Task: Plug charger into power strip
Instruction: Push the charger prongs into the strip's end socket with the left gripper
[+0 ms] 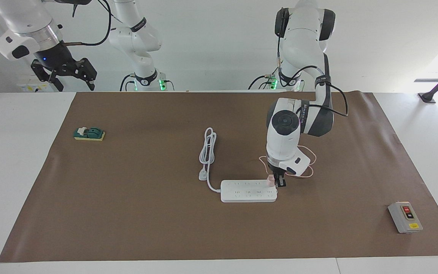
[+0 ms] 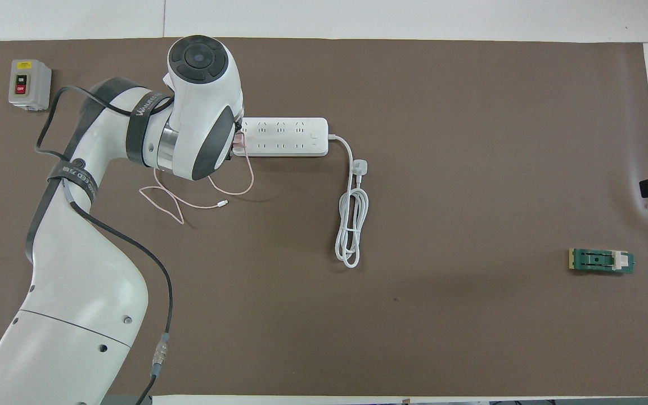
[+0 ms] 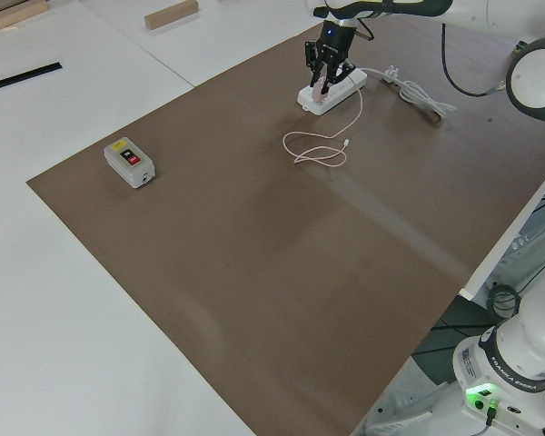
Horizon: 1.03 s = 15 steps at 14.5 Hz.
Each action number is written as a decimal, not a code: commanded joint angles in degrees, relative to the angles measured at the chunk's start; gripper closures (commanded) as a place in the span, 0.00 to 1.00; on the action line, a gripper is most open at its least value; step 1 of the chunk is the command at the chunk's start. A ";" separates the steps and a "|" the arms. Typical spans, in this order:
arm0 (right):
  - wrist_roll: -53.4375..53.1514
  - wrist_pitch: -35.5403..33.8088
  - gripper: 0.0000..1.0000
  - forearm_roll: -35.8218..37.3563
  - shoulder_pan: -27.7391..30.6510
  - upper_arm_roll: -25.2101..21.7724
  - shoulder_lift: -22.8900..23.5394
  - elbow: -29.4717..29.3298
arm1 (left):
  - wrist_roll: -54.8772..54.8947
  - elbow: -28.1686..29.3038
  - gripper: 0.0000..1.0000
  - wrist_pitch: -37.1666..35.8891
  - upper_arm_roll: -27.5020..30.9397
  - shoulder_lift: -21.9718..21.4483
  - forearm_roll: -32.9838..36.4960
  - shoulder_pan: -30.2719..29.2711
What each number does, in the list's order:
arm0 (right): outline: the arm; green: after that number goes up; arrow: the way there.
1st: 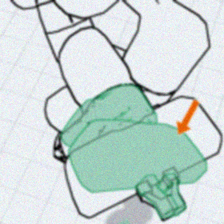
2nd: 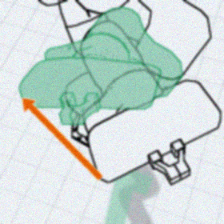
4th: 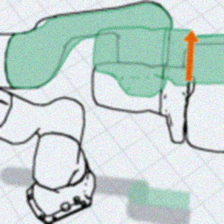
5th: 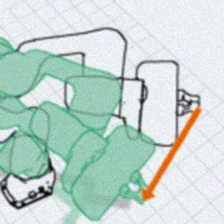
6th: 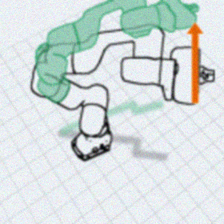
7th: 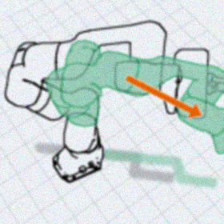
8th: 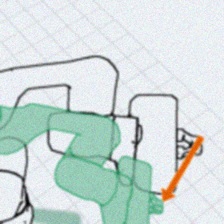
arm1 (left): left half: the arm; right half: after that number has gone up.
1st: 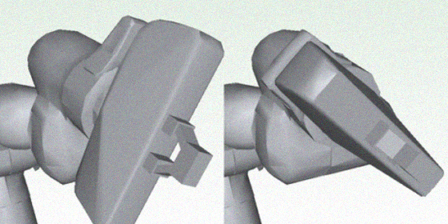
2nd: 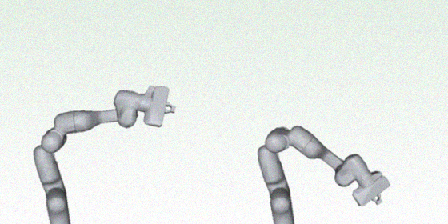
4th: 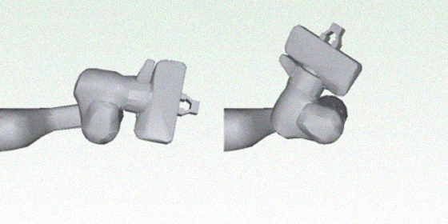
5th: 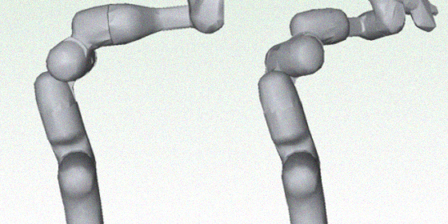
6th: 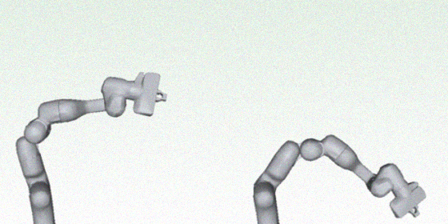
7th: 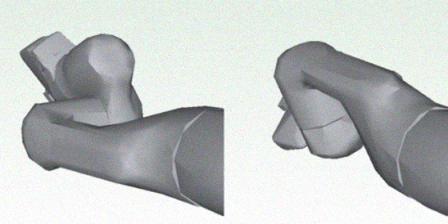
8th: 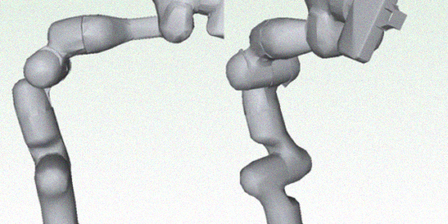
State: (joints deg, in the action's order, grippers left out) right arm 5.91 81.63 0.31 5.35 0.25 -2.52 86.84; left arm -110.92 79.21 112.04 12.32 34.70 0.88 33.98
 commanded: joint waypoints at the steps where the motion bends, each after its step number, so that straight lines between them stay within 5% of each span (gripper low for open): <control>1: 0.86 0.55 0.00 -0.93 0.18 0.01 -0.64 0.00 | -1.49 1.13 1.00 1.34 0.42 0.19 1.14 1.44; 15: 0.77 0.55 0.00 -0.84 0.18 0.01 -0.64 0.17 | -2.28 1.57 1.00 1.42 0.42 0.63 1.14 1.53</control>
State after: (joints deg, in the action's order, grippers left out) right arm 5.91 81.63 0.31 5.35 0.25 -2.58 86.72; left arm -112.02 79.61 112.06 12.24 34.78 1.08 34.81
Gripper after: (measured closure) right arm 0.000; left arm 0.674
